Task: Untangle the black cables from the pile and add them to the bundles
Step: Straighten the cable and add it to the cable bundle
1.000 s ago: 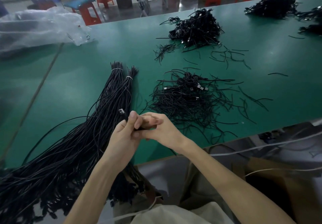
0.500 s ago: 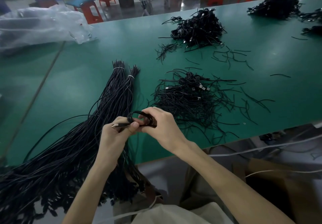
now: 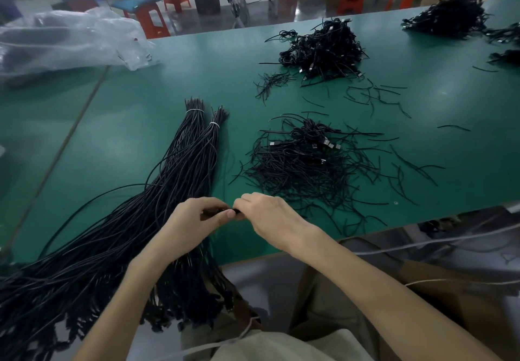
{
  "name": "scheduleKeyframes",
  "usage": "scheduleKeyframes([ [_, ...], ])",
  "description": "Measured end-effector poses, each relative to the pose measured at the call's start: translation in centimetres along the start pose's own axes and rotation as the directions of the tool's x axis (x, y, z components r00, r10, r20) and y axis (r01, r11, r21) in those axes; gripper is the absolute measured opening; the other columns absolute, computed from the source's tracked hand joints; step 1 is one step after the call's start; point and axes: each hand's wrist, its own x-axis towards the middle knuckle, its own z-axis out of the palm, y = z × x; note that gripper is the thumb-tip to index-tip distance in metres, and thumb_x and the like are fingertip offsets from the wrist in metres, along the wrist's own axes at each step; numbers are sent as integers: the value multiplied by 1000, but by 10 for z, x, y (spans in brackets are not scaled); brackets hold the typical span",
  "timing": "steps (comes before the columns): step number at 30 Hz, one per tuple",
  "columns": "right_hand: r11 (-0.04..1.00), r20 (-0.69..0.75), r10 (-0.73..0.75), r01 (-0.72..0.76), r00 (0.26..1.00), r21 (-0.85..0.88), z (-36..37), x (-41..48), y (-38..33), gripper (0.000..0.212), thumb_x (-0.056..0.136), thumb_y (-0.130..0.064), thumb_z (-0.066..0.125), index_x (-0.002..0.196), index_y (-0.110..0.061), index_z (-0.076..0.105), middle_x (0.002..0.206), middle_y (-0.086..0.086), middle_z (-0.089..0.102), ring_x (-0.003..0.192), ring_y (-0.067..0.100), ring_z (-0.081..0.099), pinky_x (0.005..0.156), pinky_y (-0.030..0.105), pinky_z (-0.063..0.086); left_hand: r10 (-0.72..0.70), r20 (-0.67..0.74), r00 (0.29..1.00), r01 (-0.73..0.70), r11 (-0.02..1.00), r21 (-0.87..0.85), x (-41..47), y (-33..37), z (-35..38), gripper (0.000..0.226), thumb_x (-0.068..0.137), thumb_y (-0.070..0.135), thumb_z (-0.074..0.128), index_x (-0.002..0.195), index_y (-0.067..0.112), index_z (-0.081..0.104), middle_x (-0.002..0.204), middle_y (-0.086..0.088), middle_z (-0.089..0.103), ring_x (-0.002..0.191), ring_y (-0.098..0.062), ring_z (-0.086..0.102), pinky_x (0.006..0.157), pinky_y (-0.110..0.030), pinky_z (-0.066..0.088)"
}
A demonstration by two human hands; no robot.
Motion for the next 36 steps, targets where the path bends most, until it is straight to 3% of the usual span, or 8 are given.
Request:
scheduleKeyframes([
  [3, 997, 5, -55, 55, 998, -60, -1, 3, 1, 17, 102, 2, 45, 107, -11, 55, 100, 4, 57, 94, 22, 54, 67, 34, 41, 27, 150, 988, -60, 973, 221, 6, 5, -9, 29, 90, 66, 42, 85, 46, 63, 82, 7, 63, 71, -6, 59, 64, -26, 47],
  [6, 994, -24, -69, 66, 997, -89, 0, 6, 4, 14, 104, 0, 46, 106, -11, 55, 102, 4, 59, 97, 22, 55, 71, 36, 48, -47, 237, 970, 4, 984, 177, 9, 11, -4, 41, 102, 60, 33, 88, 29, 56, 85, -1, 67, 66, -5, 59, 61, -27, 48],
  [9, 993, -53, -75, 69, 996, -94, 0, 11, 13, 11, 102, -7, 54, 112, -11, 59, 109, 4, 64, 103, 21, 56, 88, 35, 47, -51, 153, 987, 23, 984, 177, 8, 12, 13, 44, 109, 48, 27, 95, 13, 48, 89, -12, 66, 79, -32, 63, 75, -52, 51],
  [13, 952, -103, 48, -77, 994, -298, -9, 19, 36, 47, 99, -44, 59, 134, -13, 55, 130, 3, 62, 122, 22, 54, 106, 37, 39, -137, -166, 977, 179, 946, 271, 13, 0, 24, 36, 112, 34, 28, 90, 11, 44, 80, -6, 62, 60, -21, 54, 54, -35, 35],
  [16, 898, -238, 257, -322, 937, -299, -20, 18, 61, 46, 98, -38, 64, 132, -8, 55, 129, 9, 59, 121, 26, 53, 103, 39, 42, -258, -313, 914, 303, 947, 106, 18, -14, 18, 44, 112, 33, 28, 85, 6, 47, 80, -5, 57, 69, -24, 51, 62, -38, 38],
  [19, 848, -229, 420, -469, 878, -245, -18, 15, 76, 32, 101, -31, 63, 120, -7, 56, 121, 12, 58, 113, 28, 54, 94, 37, 45, -308, -333, 891, 320, 947, -20, 21, -21, 18, 46, 112, 34, 27, 74, 13, 43, 71, -1, 48, 64, -22, 43, 57, -36, 33],
  [26, 827, -190, 541, -559, 819, -57, -8, 13, 81, 5, 102, -8, 60, 97, -10, 60, 100, 7, 61, 95, 26, 58, 77, 35, 48, -339, -307, 889, 316, 941, -125, 20, -24, 24, 49, 111, 41, 28, 76, 14, 48, 69, 1, 49, 61, -18, 44, 57, -34, 37],
  [36, 844, -336, 461, -522, 821, -120, -27, 13, 84, 10, 104, -14, 57, 110, -10, 63, 113, 7, 63, 111, 25, 53, 99, 37, 43, -382, -220, 898, 292, 889, -352, 23, -13, 25, 35, 108, 29, 32, 77, 15, 41, 59, 7, 33, 53, -14, 27, 50, -32, 24],
])
